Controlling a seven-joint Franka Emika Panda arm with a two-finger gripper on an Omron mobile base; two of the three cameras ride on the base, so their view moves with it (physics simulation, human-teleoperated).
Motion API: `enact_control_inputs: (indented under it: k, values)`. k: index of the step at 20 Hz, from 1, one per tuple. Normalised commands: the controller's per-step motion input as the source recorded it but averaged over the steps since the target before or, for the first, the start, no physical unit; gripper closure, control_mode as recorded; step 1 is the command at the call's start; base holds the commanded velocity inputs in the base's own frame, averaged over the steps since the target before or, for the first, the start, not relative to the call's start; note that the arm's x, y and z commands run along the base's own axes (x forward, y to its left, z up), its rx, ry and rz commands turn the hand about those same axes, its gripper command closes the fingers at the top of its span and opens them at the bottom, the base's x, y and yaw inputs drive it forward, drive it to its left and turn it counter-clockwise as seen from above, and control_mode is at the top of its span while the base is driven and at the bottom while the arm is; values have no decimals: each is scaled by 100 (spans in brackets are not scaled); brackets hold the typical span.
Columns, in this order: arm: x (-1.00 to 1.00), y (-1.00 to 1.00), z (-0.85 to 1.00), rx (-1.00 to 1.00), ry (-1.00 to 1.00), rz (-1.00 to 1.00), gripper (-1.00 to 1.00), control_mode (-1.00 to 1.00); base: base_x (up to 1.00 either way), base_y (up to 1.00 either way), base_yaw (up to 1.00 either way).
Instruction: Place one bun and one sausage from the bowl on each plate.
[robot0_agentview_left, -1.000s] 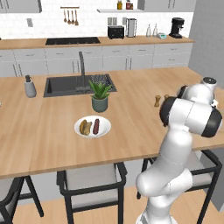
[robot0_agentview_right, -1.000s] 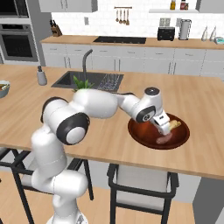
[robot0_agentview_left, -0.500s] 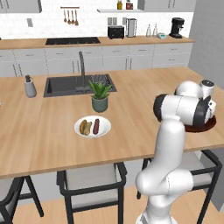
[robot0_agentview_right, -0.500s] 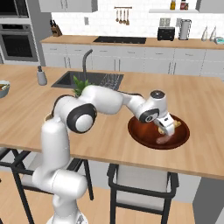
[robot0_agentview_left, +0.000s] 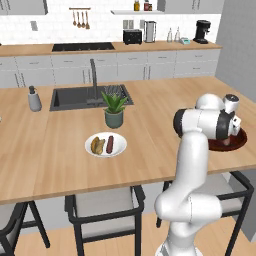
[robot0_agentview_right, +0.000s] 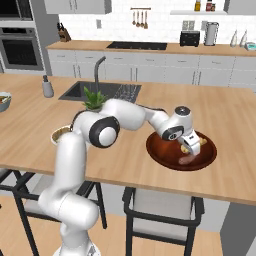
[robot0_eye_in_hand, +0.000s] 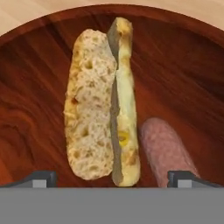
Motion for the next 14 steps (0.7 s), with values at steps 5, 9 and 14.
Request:
enact_control_inputs:
  k: [5,9,14]
  values:
    - [48,-13,-20,-1,4,0,-100,-100,0,0,0]
    - [16,-24,-23,-2,3,0,-100,-100,0,0,0]
    - [-11,3,-45,-2,5,1,-100,-100,0,0,0]
